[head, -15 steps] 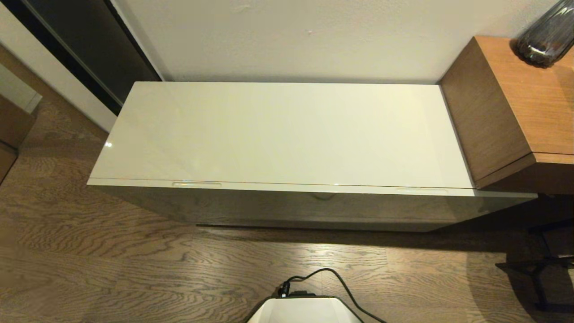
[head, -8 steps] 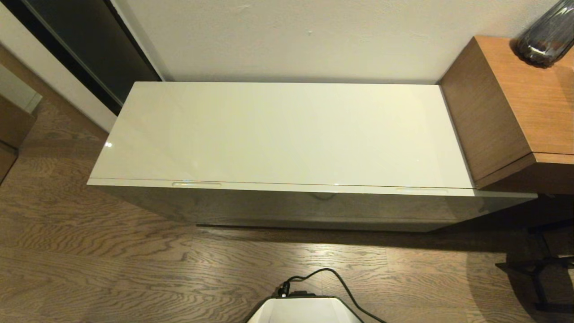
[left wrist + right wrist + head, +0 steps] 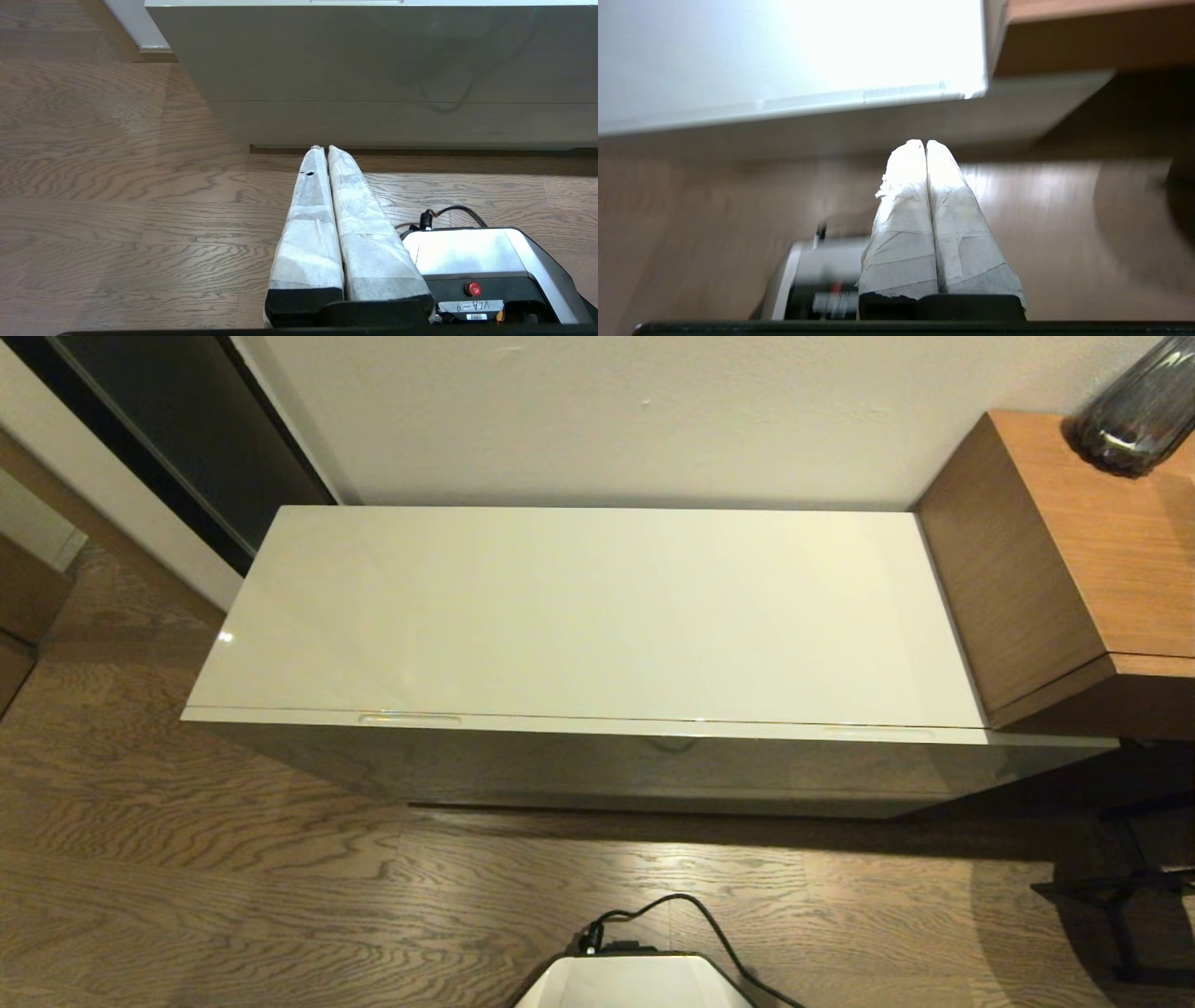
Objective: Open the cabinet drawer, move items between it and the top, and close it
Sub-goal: Open the drawer
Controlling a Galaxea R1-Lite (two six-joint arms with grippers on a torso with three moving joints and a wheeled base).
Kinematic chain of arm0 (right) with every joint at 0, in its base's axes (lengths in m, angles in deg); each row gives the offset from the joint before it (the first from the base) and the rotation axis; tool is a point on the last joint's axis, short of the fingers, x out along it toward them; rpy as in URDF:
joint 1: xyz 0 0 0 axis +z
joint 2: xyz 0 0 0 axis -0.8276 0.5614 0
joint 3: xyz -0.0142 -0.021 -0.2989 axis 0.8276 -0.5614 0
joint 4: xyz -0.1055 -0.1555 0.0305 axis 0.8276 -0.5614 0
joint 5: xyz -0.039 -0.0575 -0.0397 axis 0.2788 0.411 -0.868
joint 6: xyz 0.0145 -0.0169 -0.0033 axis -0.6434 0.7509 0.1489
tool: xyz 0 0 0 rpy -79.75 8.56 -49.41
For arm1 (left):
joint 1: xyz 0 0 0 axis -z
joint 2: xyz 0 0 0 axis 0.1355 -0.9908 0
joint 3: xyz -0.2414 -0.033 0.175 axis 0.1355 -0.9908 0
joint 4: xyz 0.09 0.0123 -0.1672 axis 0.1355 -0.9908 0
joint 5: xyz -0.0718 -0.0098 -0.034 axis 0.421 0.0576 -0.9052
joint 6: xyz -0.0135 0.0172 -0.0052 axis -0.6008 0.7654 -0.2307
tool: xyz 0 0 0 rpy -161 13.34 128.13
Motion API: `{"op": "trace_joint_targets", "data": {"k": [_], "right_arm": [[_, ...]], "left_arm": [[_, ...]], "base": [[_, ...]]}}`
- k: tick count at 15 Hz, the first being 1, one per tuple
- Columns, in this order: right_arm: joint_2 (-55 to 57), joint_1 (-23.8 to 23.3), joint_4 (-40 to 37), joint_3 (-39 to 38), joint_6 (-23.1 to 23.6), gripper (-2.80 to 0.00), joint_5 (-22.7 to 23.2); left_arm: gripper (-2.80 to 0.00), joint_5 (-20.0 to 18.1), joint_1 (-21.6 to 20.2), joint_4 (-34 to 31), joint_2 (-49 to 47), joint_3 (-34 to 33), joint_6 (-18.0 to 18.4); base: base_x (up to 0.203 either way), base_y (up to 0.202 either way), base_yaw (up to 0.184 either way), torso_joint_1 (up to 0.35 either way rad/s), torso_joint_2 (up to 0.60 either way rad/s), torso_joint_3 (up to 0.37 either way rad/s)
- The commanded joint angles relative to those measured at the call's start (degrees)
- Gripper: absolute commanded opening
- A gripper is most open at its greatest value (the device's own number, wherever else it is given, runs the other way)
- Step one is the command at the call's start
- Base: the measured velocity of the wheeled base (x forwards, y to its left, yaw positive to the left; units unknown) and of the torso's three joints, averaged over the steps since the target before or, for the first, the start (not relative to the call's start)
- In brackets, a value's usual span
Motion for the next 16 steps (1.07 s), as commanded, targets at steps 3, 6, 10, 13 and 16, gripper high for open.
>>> {"op": "trace_joint_targets", "data": {"k": [3,6,10,13,16], "right_arm": [[31.55,0.34,-3.98,9.24,-0.23,-2.8,1.48],[44.94,0.39,-7.3,17.31,-0.19,-2.8,1.66],[55.41,0.96,-8.5,21.23,-0.78,-2.8,1.62],[61.43,1.2,-5.15,22.92,-2.3,-2.8,1.24],[65.49,2.07,-4.2,26.5,-4.85,-2.8,0.74]], "left_arm": [[-2.8,0.0,-0.01,0.02,-0.07,-0.01,0.01],[-2.8,0.0,-0.01,0.02,-0.07,-0.01,-0.06],[-2.8,0.0,-0.01,0.02,-0.15,-0.01,0.02],[-2.8,0.0,-0.01,0.02,-0.07,-0.01,0.02],[-2.8,0.0,-0.01,0.02,-0.07,-0.01,0.02]], "base": [[0.0,0.0,0.0,0.0,0.0,0.0],[0.0,0.0,0.0,0.0,0.0,0.0],[0.0,0.0,0.0,0.0,0.0,0.0],[0.0,0.0,0.0,0.0,0.0,0.0],[0.0,0.0,0.0,0.0,0.0,0.0]]}}
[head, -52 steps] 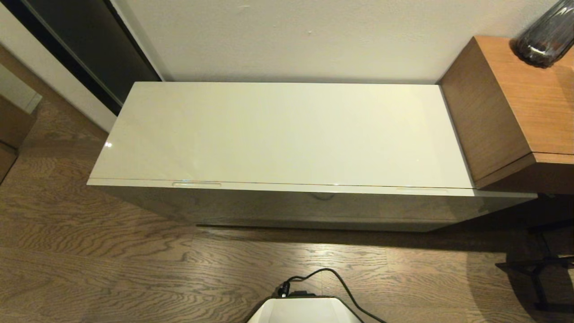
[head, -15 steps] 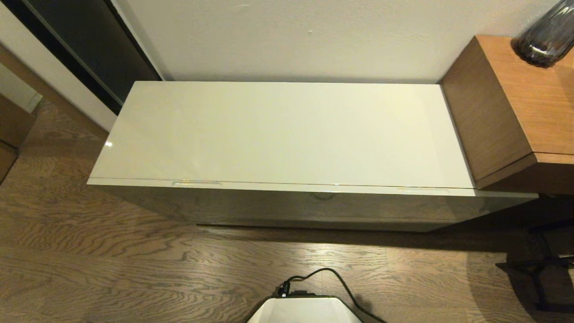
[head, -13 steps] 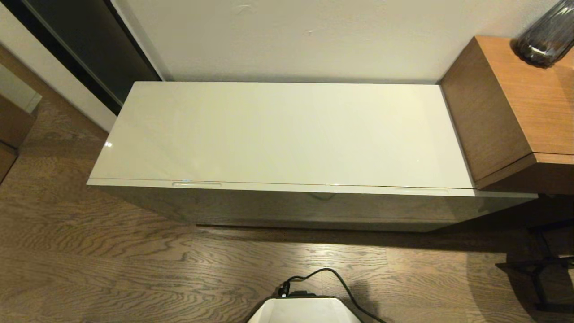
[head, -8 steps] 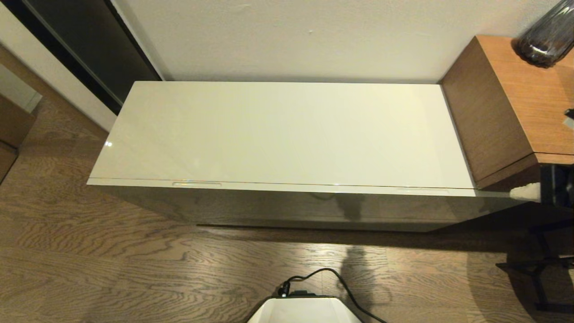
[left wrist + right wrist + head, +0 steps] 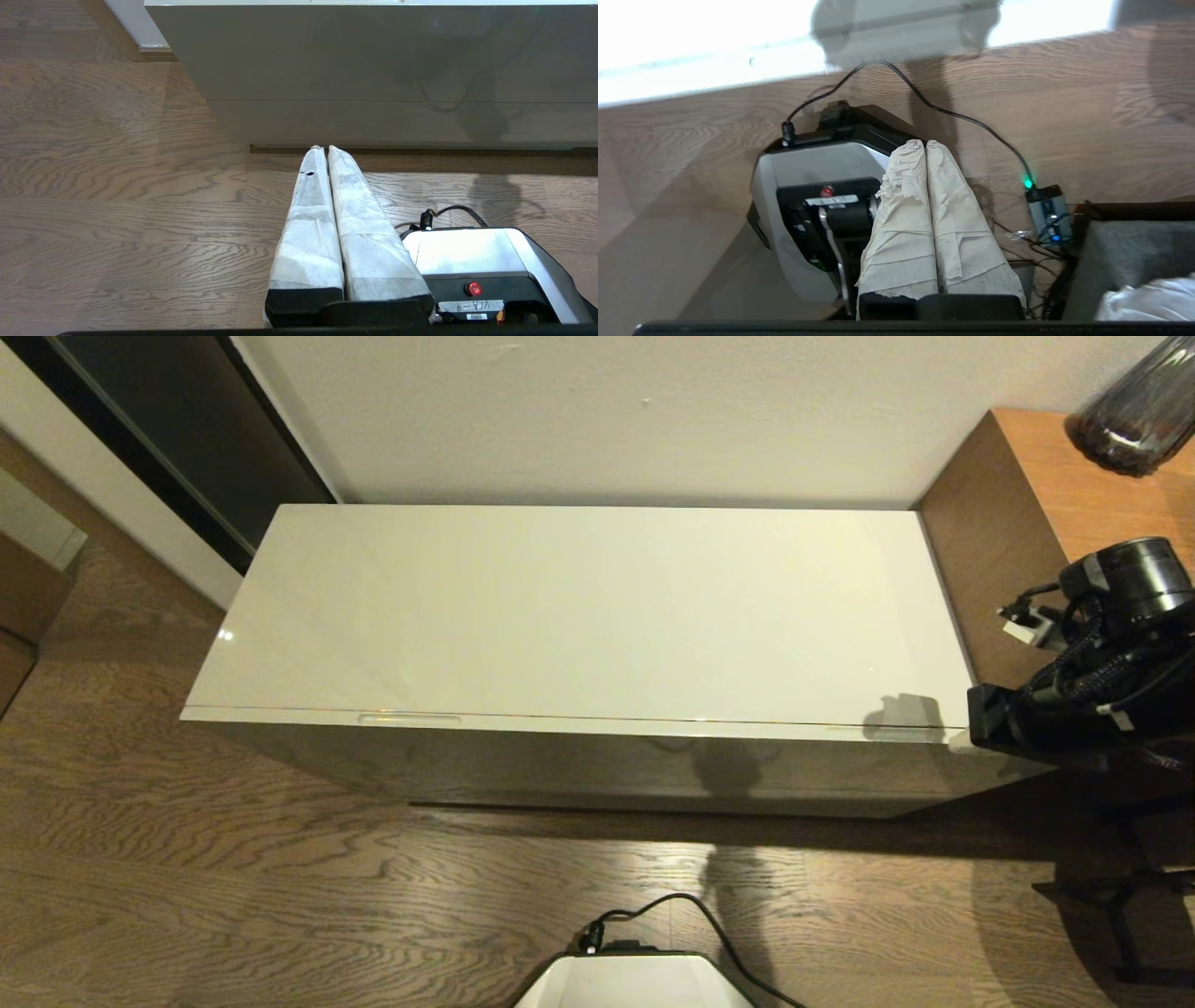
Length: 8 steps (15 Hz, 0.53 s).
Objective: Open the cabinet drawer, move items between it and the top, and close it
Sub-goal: Open the drawer
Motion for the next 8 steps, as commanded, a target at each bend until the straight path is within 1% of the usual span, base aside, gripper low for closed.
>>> {"op": "trace_joint_targets", "data": {"k": [1,3,4,7,8], "right_arm": [[3.93,0.75,0.24,1.62,-0.97,-2.8,-0.6],[5.85,2.98,2.98,1.87,-3.83,-2.8,-3.35],[6.04,3.93,3.99,1.87,-5.02,-2.8,-3.67],[7.19,4.48,5.21,2.09,-6.21,-2.8,-3.93],[7.89,4.58,6.26,2.66,-7.67,-2.8,-3.99]], "left_arm": [[-2.8,-0.01,-0.01,0.04,-0.16,0.01,0.04],[-2.8,-0.01,-0.01,0.04,-0.07,0.01,-0.03],[-2.8,-0.01,-0.01,0.04,-0.07,0.01,0.04],[-2.8,-0.01,-0.01,0.04,-0.07,0.01,-0.05],[-2.8,-0.01,-0.01,0.04,-0.14,-0.05,0.04]], "base": [[0.0,0.0,0.0,0.0,0.0,0.0],[0.0,0.0,0.0,0.0,0.0,0.0],[0.0,0.0,0.0,0.0,0.0,0.0],[0.0,0.0,0.0,0.0,0.0,0.0],[0.0,0.0,0.0,0.0,0.0,0.0]]}}
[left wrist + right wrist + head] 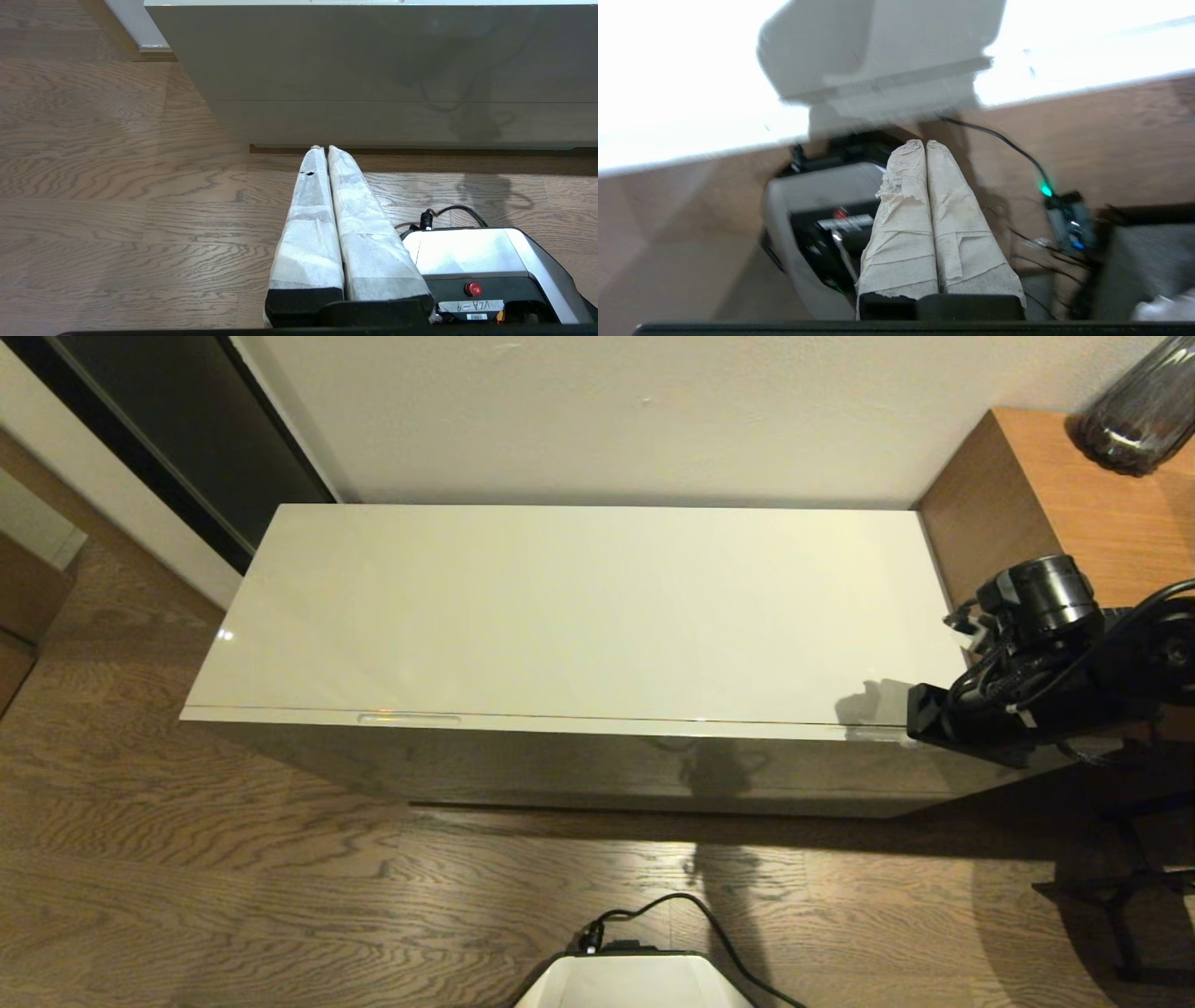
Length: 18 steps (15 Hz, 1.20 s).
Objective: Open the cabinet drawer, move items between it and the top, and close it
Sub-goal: Open the drawer
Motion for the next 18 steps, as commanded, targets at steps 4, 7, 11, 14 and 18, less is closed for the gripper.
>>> {"op": "trace_joint_targets", "data": {"k": [4,7,11,14,18], "right_arm": [[2.84,0.39,1.29,2.12,-3.44,-2.8,0.0],[3.86,0.39,2.3,2.25,-3.4,-2.8,-0.03],[5.01,0.74,4.27,1.53,-3.79,-2.8,-0.08],[5.2,0.74,4.24,-0.7,-4.39,-2.8,-0.08],[2.27,1.44,4.31,-9.53,-5.37,-2.8,0.0]], "left_arm": [[-2.8,0.0,0.02,0.04,-0.16,-0.01,0.04],[-2.8,0.0,0.02,0.04,-0.08,-0.01,0.04],[-2.8,0.0,0.02,0.04,-0.07,-0.01,0.04],[-2.8,-0.05,0.02,0.04,-0.07,-0.01,0.11],[-2.8,-0.03,0.02,0.04,-0.07,-0.01,0.04]], "base": [[0.0,0.0,0.0,0.0,0.0,0.0],[0.0,0.0,0.0,0.0,0.0,0.0],[0.0,0.0,0.0,0.0,0.0,0.0],[0.0,0.0,0.0,0.0,0.0,0.0],[0.0,0.0,0.0,0.0,0.0,0.0]]}}
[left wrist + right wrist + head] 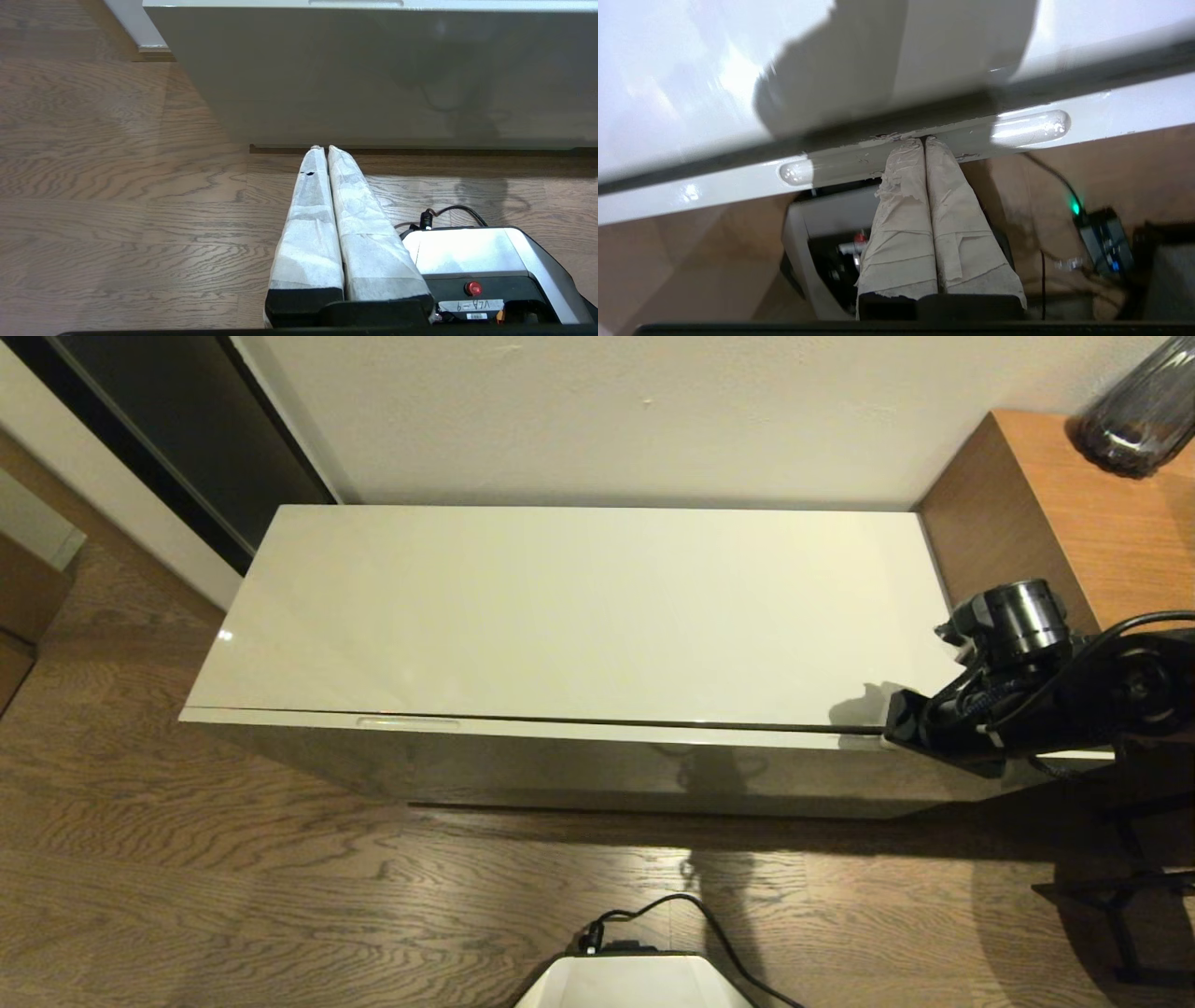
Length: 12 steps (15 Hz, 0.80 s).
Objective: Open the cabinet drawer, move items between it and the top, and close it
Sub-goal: Open the drawer
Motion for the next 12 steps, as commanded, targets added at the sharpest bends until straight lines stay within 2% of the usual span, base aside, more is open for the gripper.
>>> {"op": "trace_joint_targets", "data": {"k": [1,5,9,12], "right_arm": [[-3.05,0.54,-1.9,-6.58,-0.39,-2.8,0.1],[-12.43,1.01,-2.11,-17.1,-0.73,-2.8,0.23],[-27.81,1.07,-5.36,-24.98,-0.63,-2.8,0.65],[-33.64,1.07,-6.79,-25.74,-0.71,-2.8,0.26]], "left_arm": [[-2.8,0.02,-0.01,0.02,-0.1,0.01,-0.02],[-2.8,0.01,-0.01,0.02,-0.09,0.01,-0.02],[-2.8,0.05,-0.01,0.02,-0.07,0.01,-0.02],[-2.8,0.05,-0.01,0.02,-0.15,0.01,-0.02]], "base": [[0.0,0.0,0.0,0.0,0.0,0.0],[0.0,0.0,0.0,0.0,0.0,0.0],[0.0,0.0,0.0,0.0,0.0,0.0],[0.0,0.0,0.0,0.0,0.0,0.0]]}}
